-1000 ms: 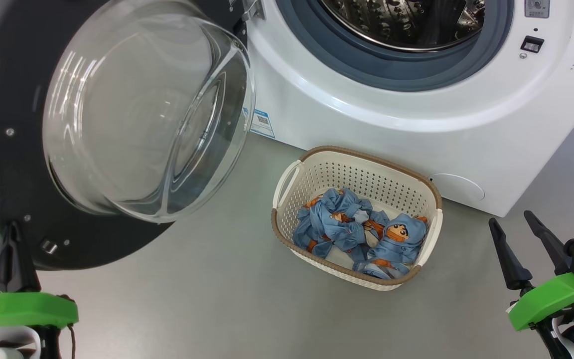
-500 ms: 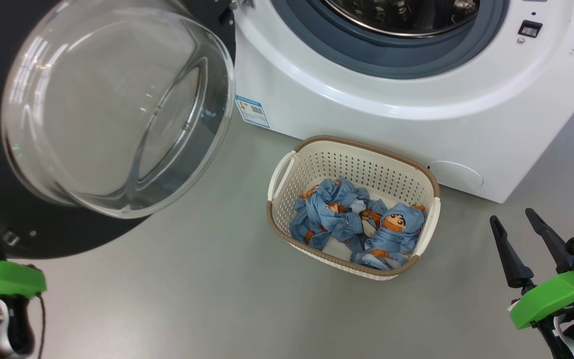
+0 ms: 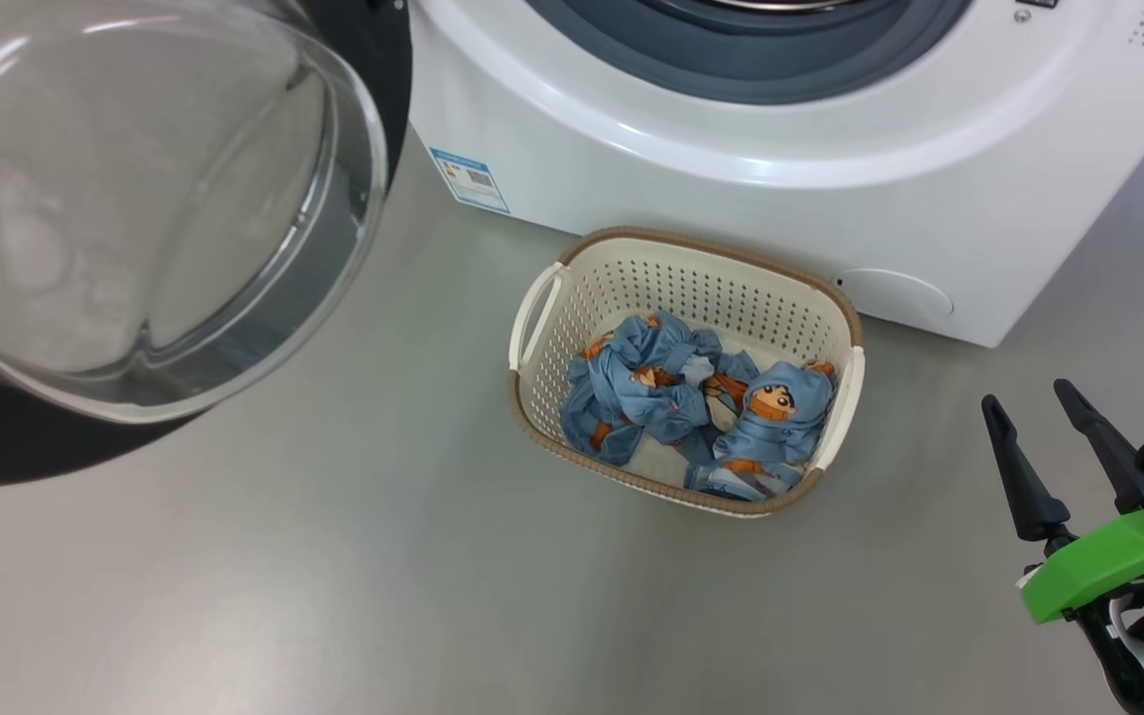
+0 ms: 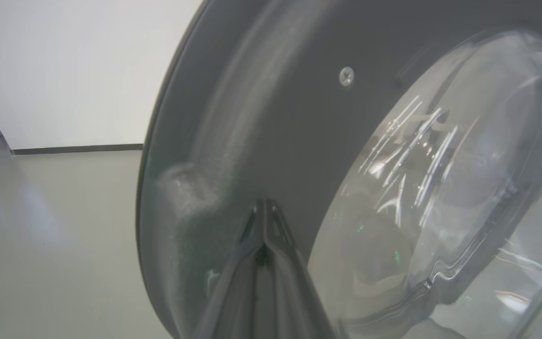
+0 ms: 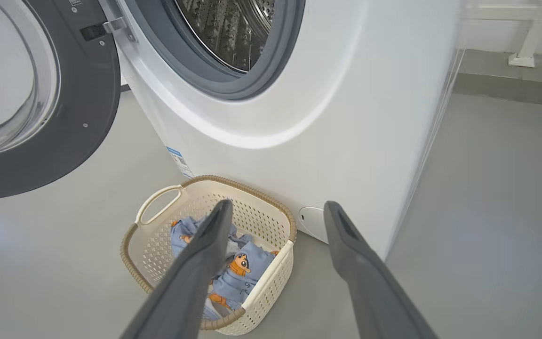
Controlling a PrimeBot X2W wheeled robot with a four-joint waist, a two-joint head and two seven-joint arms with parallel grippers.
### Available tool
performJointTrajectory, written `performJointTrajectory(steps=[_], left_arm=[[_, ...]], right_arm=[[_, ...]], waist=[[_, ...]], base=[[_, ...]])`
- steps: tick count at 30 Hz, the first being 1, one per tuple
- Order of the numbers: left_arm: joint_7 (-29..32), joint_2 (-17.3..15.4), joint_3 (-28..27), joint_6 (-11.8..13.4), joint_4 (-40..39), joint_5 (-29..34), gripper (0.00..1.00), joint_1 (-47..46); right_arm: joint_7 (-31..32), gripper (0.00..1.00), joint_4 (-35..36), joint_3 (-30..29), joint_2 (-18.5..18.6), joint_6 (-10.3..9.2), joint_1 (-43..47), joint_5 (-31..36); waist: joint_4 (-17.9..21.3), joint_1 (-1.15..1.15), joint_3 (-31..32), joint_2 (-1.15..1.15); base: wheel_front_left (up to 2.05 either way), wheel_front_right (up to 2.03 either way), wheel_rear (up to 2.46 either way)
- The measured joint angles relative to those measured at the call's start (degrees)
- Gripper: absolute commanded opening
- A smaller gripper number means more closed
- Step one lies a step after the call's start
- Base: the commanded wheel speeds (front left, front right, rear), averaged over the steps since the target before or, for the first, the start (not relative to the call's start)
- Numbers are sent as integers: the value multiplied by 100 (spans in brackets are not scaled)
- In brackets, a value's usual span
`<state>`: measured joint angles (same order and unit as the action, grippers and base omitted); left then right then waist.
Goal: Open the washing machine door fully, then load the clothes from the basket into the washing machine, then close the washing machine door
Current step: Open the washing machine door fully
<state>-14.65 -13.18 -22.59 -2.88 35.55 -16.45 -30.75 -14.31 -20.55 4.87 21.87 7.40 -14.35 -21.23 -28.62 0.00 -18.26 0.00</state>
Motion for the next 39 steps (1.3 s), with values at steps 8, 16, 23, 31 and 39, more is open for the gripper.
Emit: performJointTrajectory(steps=[8, 16, 23, 31, 39], left_arm=[[-4, -216, -472, -147, 458, 213, 0, -385], [-4, -291, -1027, -283, 787, 211, 0, -683], [-4, -487, -1249, -353, 1069, 391, 0, -855], [-4, -431, -1388, -423, 1091, 463, 0, -848], [-4, -166, -1043, -452, 632, 233, 35, -324]], right_arm=[[0, 100, 47, 3, 42, 0, -243, 8], [0, 100, 62, 18, 78, 0, -409, 44], [0, 100, 78, 26, 89, 0, -477, 48], [0, 100, 49, 22, -65, 0, -452, 48], [0, 100, 14, 44, -210, 0, -283, 48]], waist=[[164, 0, -233, 0], [310, 0, -450, 0], [447, 0, -525, 0], [452, 0, -309, 0], [439, 0, 41, 0]], base=[[0, 0, 0], [0, 0, 0], [0, 0, 0], [0, 0, 0], [0, 0, 0]])
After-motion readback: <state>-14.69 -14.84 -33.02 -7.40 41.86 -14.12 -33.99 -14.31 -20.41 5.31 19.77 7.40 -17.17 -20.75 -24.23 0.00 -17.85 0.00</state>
